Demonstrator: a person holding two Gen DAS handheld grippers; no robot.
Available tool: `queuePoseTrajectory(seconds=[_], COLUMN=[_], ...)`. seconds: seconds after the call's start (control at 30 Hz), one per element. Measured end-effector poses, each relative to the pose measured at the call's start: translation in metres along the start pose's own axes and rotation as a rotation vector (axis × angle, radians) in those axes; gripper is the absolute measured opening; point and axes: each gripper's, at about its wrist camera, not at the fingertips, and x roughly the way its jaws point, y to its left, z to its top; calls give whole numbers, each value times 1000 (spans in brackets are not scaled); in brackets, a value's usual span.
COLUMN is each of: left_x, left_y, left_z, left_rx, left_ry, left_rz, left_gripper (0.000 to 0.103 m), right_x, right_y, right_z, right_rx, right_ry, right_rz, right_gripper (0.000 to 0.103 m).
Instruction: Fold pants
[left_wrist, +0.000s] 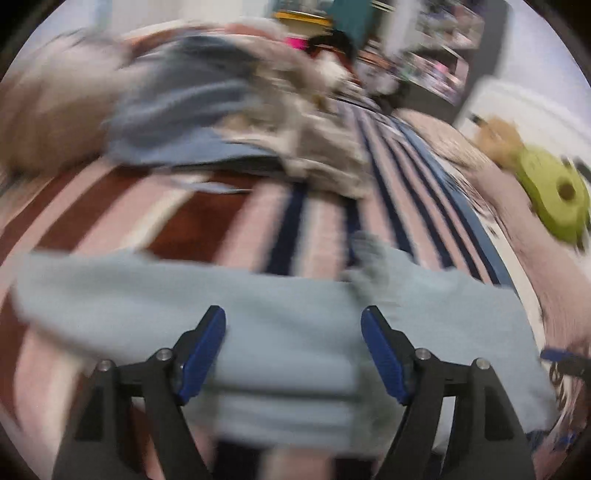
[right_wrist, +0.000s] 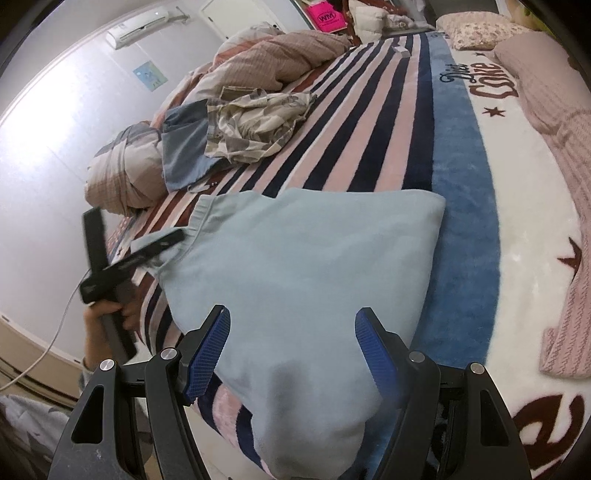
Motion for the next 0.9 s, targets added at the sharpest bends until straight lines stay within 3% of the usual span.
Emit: queuePoseTrajectory(seconds=[0.13,0.27,0.37,0.53,0.67,0.73,0.8,0.9], left_x=[-27,-20,-11,5,17,25,28,17], left_y=[60,99,110,119,126,125,122,99], left_z=[-14,-32,-36,-15,2,11,16,26], left_rx=[-144,-251,-291,-369,-421,-422,-418,-351], left_ry=[-12,20,-16,-88,-137,-145,-143,-201], left_rz=[79,145,116,36,33,55,38,47], left_gripper=[73,73,73,77,77,63,24,20], right_x=[2,6,8,15,20,21,24,24], right_y=[2,7,6,1,-4,-5,-6,-6], right_z=[-1,0,-2,0,0,1,2,0], right_rx=[-6,-18,-17,1,22,33,40,37], right_ry=[8,16,27,44,55,58,61,65], right_rz=[3,7,5,-7,-14,-15,-16,-18], right_gripper=[67,67,67,67,67,67,67,67])
